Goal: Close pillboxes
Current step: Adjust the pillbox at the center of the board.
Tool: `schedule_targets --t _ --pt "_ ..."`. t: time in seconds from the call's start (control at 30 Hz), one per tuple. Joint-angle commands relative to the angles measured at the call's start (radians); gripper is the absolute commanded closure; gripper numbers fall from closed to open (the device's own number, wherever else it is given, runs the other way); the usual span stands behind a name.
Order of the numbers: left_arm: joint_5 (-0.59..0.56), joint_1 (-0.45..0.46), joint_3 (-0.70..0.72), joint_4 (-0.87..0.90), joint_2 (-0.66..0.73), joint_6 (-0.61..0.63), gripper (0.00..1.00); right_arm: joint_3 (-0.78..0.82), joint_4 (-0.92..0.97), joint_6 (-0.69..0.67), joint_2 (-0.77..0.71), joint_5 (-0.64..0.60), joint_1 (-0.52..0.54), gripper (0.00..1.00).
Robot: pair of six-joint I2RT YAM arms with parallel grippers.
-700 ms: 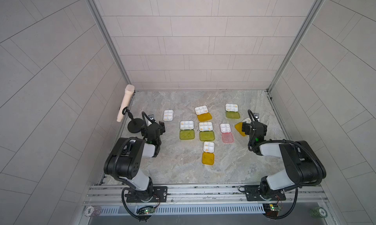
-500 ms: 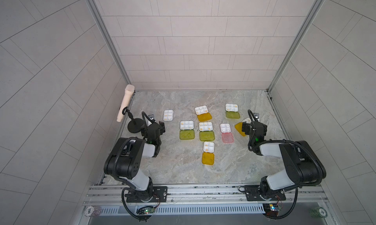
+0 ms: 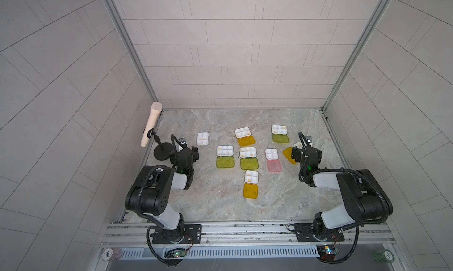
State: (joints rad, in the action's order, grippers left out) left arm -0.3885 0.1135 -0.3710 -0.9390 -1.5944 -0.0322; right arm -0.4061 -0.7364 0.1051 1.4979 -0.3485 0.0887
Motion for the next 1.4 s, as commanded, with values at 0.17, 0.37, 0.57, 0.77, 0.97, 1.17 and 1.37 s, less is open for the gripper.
schedule_targets --t 0.17,0.37,0.57,0.77,0.97,1.17,1.37 --pt "-0.012 -0.005 -0.016 -0.03 -0.009 0.013 0.0 -0.015 -0.006 -0.018 0.013 -0.016 -0.004 0.0" --pt "-0.012 -0.004 -0.016 -0.03 -0.009 0.013 0.0 -0.015 -0.007 -0.018 0.013 -0.015 -0.004 0.0" --pt "-0.012 -0.005 -0.016 -0.031 -0.009 0.013 0.0 -0.016 -0.006 -0.018 0.013 -0.015 -0.004 0.0" --pt "-0.007 -0.006 -0.019 -0.024 -0.007 0.012 0.0 -0.015 -0.006 -0.017 0.013 -0.015 -0.004 0.01" --pt "-0.013 -0.005 -0.008 -0.044 0.001 0.015 0.0 -0.013 -0.01 -0.018 0.01 -0.015 -0.005 0.0" --pt "-0.054 0.001 -0.031 0.128 0.149 0.009 0.0 -0.176 0.336 -0.019 -0.071 -0.046 -0.001 0.0" --pt "-0.026 0.034 -0.074 0.269 0.331 0.035 0.0 -0.238 0.497 0.005 -0.201 -0.05 0.027 0.01"
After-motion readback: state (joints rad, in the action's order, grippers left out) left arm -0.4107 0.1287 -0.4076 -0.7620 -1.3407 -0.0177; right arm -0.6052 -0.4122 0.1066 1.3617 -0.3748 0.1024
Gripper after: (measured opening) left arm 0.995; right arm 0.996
